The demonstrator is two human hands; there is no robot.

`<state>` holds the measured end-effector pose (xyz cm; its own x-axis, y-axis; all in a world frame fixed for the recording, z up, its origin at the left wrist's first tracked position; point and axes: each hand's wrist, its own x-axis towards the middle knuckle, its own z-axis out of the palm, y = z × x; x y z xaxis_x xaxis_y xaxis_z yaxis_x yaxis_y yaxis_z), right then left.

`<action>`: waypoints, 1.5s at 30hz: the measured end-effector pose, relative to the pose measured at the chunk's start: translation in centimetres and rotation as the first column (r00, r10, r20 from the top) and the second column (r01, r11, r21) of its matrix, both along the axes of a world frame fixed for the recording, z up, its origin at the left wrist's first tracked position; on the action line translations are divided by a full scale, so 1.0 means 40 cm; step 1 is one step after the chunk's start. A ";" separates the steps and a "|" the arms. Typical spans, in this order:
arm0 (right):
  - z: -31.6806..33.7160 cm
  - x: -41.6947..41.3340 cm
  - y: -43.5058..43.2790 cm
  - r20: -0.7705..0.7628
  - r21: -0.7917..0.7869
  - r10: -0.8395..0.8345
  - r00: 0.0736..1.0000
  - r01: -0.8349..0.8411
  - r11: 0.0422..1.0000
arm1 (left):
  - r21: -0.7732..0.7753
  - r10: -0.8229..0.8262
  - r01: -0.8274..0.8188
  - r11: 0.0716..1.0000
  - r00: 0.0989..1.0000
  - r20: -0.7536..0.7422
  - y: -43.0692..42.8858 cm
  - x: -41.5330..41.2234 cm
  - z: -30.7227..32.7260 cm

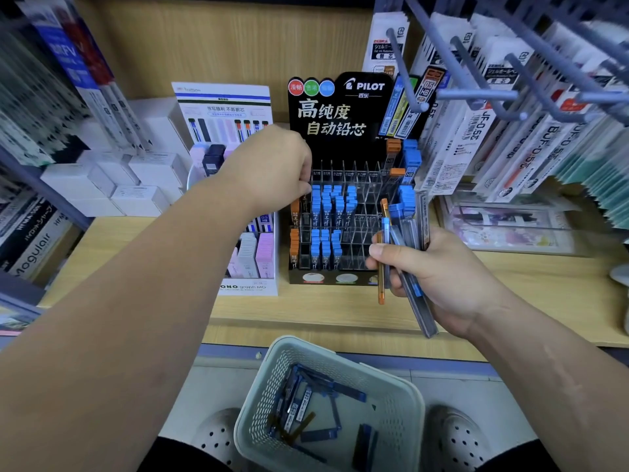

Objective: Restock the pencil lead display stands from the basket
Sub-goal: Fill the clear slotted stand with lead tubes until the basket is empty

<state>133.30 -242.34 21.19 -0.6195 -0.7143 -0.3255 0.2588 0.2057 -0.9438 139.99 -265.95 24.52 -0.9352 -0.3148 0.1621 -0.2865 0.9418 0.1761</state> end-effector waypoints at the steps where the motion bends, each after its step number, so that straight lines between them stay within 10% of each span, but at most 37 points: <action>1: 0.001 0.001 0.000 -0.002 -0.001 0.001 1.000 -0.001 1.000 | -0.008 -0.002 0.002 1.000 1.000 0.004 0.001 0.000 0.000; 13: 0.012 0.004 0.006 0.019 -0.018 0.033 0.999 -0.032 0.999 | 0.284 0.082 -0.028 0.958 0.980 -0.181 0.008 0.009 0.048; 17: 0.028 0.013 0.002 0.060 -0.103 0.120 0.991 -0.113 0.988 | 0.775 0.060 0.122 0.620 0.978 -0.201 0.083 0.020 0.078; 28: 0.038 0.026 0.005 0.096 -0.155 0.171 0.981 -0.155 0.976 | 0.969 0.054 0.113 0.221 0.990 -0.128 0.159 0.026 0.020; 45: 0.026 0.020 0.001 -0.022 -0.019 0.095 0.995 -0.095 0.995 | 0.952 0.317 0.095 0.292 0.929 -0.190 0.066 0.040 0.081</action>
